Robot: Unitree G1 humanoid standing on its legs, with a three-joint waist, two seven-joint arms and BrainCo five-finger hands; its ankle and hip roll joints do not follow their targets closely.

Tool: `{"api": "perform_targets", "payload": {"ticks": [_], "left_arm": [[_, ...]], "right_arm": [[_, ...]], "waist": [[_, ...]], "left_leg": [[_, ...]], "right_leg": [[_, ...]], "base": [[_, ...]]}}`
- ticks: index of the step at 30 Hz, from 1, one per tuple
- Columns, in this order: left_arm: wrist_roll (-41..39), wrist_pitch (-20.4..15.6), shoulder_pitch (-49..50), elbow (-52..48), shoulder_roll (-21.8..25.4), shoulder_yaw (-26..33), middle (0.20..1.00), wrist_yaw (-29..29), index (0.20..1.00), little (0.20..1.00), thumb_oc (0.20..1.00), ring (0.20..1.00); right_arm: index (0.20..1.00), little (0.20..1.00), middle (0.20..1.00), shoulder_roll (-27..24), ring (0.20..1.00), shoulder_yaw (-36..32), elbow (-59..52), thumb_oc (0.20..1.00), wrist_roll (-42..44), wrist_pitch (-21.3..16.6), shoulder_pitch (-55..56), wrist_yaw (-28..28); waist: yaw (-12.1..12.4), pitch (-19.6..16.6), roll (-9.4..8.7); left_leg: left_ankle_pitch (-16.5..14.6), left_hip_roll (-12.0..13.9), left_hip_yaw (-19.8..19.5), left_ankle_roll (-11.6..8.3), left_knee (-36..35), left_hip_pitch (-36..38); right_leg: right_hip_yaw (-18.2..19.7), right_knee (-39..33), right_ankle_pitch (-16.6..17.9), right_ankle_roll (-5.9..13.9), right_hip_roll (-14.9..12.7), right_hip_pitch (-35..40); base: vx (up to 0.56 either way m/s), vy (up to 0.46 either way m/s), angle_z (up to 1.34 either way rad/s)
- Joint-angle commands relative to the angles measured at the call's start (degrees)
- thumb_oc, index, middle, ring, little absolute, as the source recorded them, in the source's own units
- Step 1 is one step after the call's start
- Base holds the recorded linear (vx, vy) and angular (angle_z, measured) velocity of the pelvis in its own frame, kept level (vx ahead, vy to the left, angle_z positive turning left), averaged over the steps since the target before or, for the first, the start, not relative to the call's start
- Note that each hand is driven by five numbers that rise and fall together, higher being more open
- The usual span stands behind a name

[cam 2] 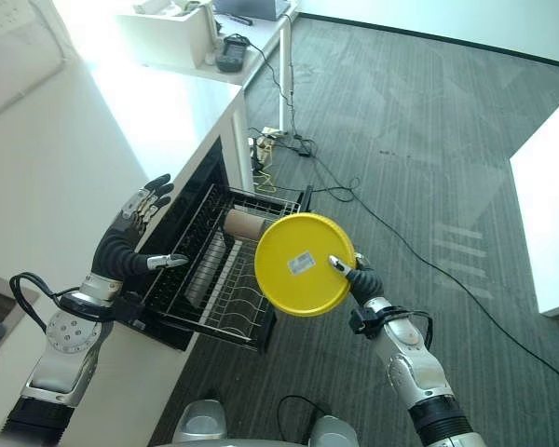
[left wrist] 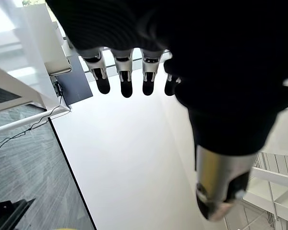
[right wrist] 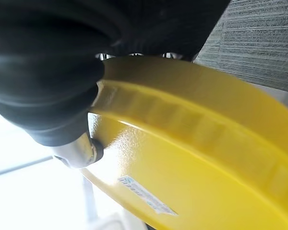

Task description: Place the dishes in the dishwasher.

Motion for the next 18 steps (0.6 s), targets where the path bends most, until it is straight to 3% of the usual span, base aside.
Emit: {"api": "perform_targets", "payload": {"ticks": [1, 5, 10, 18], "left_arm": [[-2.82, -0.49, -0.84, -3.85, 2.14, -1.25, 1.0, -1.38, 1.0, 1.0, 1.0, 1.0], [-2.69, 0.27, -1.63, -4.34, 2.39, -1.8, 1.0, -1.6, 1.0, 1.0, 1.0, 1.0], [-2.23, 1.51, -1.64, -4.19, 2.4, -2.05, 1.0, -2.31, 1.0, 1.0, 1.0, 1.0], [-3.74, 2.29, 2.19, -5.96, 3.78, 0.59, 1.0, -6.2, 1.0, 1.0, 1.0, 1.0]], "right_arm": [[0.2, 0.2, 0.2, 1.27, 0.2, -0.36, -4.16, 0.2, -5.7, -6.79, -4.41, -0.74], [0.2, 0.2, 0.2, 0.49, 0.2, 1.59, -3.86, 0.2, -10.92, -7.32, -6.53, -1.28], [0.2, 0.2, 0.2, 0.72, 0.2, 3.98, 0.16, 0.2, -17.69, -7.3, -11.51, -5.61], [0.2, 0.2, 0.2, 1.66, 0.2, 4.31, 6.12, 0.2, -20.88, -6.15, -17.26, -10.5]], "waist": [[2.02, -2.36, -2.8], [3.74, -2.21, -2.65], [7.35, -2.53, -1.86], [11.7, -1.66, -1.31]], "left_leg": [[2.93, 0.26, -0.62, -0.71, 4.5, -6.72], [3.79, 0.2, -1.72, -1.18, 4.99, -8.43], [5.85, 0.61, -4.22, -1.99, 4.29, -10.64], [5.93, -0.06, -7.21, -2.18, 4.98, -10.51]], "right_leg": [[-1.6, 0.4, -3.66, 2.56, -2.78, 4.85], [-3.08, 0.46, -4.4, 2.51, -2.84, 6.68], [-6.6, 2.59, -7.3, 0.53, -1.37, 9.03], [-9.72, 5.98, -9.91, -2.03, -0.62, 10.93]], "base": [[0.08, 0.001, 0.13], [0.06, -0.001, 0.16], [0.1, 0.012, 0.53], [0.11, 0.004, 0.36]]}}
